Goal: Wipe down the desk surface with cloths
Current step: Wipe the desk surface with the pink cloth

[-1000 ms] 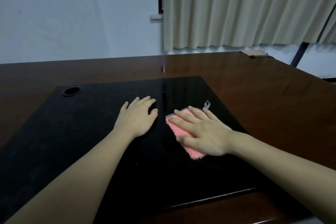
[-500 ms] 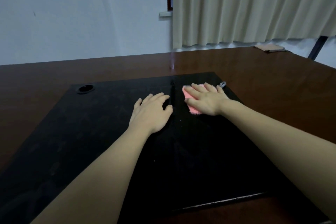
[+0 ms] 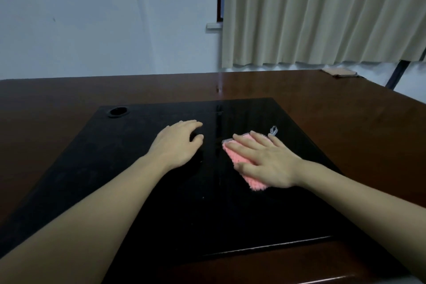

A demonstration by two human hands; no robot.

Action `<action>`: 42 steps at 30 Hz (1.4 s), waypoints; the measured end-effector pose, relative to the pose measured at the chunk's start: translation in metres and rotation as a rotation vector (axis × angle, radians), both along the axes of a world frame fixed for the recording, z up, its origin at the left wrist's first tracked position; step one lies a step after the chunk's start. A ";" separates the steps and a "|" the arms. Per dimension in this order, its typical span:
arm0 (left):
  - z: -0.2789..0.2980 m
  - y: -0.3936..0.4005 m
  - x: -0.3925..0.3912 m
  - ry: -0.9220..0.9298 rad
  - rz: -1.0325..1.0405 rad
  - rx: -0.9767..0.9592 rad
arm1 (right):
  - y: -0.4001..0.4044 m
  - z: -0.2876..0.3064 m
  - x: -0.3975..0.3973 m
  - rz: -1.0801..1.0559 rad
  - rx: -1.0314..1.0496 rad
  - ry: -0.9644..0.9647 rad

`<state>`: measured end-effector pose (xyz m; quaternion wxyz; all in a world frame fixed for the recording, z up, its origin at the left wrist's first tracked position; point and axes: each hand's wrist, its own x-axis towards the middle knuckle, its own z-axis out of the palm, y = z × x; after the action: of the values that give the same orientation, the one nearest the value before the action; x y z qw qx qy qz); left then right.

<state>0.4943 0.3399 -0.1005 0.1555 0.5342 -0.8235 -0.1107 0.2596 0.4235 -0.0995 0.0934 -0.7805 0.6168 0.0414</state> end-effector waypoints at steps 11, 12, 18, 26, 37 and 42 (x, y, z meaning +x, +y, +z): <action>-0.015 0.000 0.055 -0.118 0.145 0.027 | -0.101 -0.001 0.016 -0.191 -0.029 0.000; -0.015 0.000 0.055 -0.116 0.149 0.024 | -0.098 -0.001 0.018 -0.185 -0.026 0.005; -0.016 -0.001 0.058 -0.122 0.146 0.032 | -0.019 0.002 0.054 0.053 -0.024 0.045; -0.015 0.002 0.058 -0.120 0.139 0.020 | 0.012 0.002 0.071 0.186 0.005 0.001; -0.017 -0.002 0.059 -0.078 0.155 -0.007 | -0.108 -0.003 0.073 -0.082 -0.040 -0.010; -0.017 0.001 0.061 -0.039 0.150 -0.015 | -0.074 -0.001 0.083 -0.004 -0.033 0.014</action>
<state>0.5549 0.3409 -0.1175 0.1514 0.5954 -0.7848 -0.0823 0.3424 0.3493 -0.1008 0.0764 -0.7804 0.6195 0.0365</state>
